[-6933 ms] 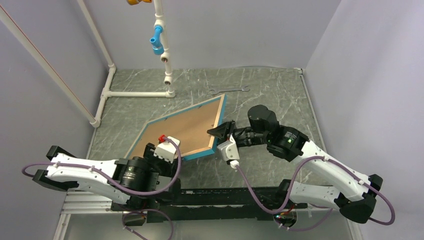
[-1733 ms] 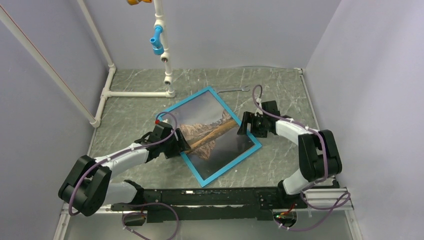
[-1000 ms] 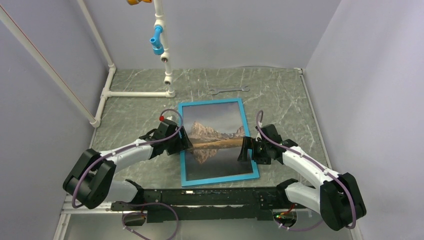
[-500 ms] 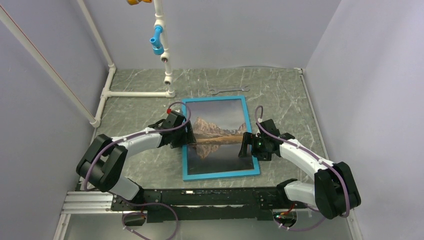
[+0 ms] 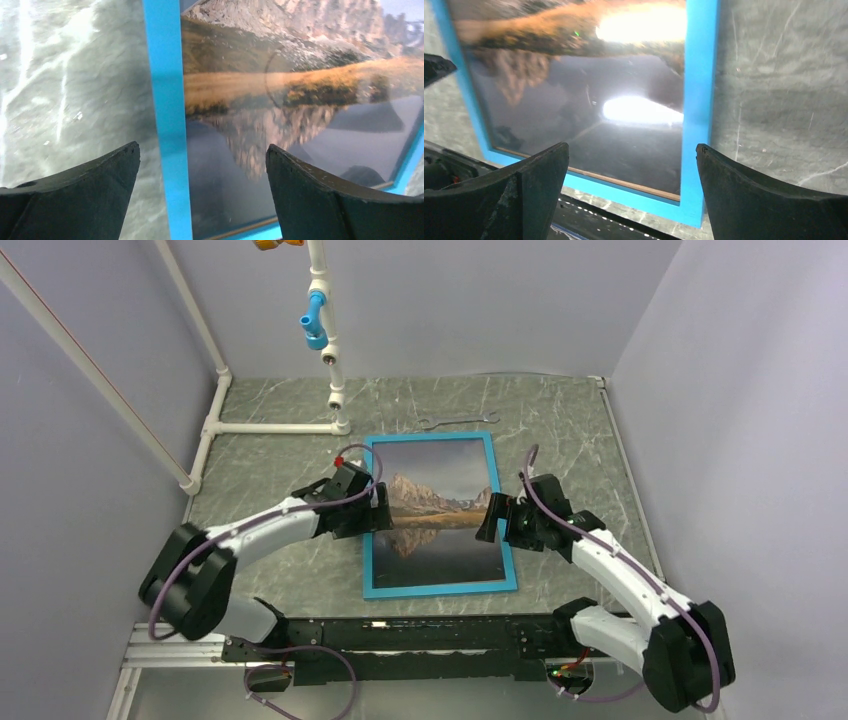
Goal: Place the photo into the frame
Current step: Adjust the photo frame at the center of the board.
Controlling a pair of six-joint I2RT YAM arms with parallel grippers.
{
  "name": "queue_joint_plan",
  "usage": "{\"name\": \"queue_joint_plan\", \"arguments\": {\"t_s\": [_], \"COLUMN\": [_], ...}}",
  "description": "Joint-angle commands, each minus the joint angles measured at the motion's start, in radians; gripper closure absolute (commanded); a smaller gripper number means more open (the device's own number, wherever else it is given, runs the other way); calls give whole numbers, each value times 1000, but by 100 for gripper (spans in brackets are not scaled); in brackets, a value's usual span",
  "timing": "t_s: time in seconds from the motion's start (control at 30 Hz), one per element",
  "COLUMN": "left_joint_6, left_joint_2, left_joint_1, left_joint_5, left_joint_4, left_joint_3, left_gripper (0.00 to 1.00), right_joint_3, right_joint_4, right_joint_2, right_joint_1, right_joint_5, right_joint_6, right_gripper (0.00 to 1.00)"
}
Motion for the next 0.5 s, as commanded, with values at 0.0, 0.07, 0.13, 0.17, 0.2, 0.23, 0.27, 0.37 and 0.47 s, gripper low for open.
{"name": "queue_joint_plan", "arguments": {"t_s": [0.0,0.07,0.13,0.17,0.2,0.23,0.27,0.37,0.47], "left_joint_6": [24,44,56,65,70,75,80,79,70], "left_joint_2": [-203,-304,-412,-465,-534,-590,-640,-766,-837], "left_joint_1": [-4,-4,-5,-4,-4,-4,-5,-5,-5], "left_joint_5": [-76,-60,-34,-20,-3,11,33,75,71], "left_joint_4": [-60,-38,-1,24,51,78,110,213,259], "left_joint_3": [-23,-52,-86,-105,-124,-146,-169,-244,-291], "left_gripper": [1,1,1,0,1,1,1,1,1], "right_joint_3": [75,87,99,103,109,110,112,122,130], "right_joint_4": [18,13,11,11,11,14,21,31,40], "right_joint_2": [-100,-138,-179,-195,-209,-224,-236,-263,-281], "right_joint_1": [3,1,-2,-4,-5,-6,-8,-10,-9], "right_joint_5": [49,57,58,55,54,47,37,15,4], "right_joint_6": [21,24,26,27,29,29,29,34,36], "right_gripper": [0,0,0,0,0,0,0,0,0]}}
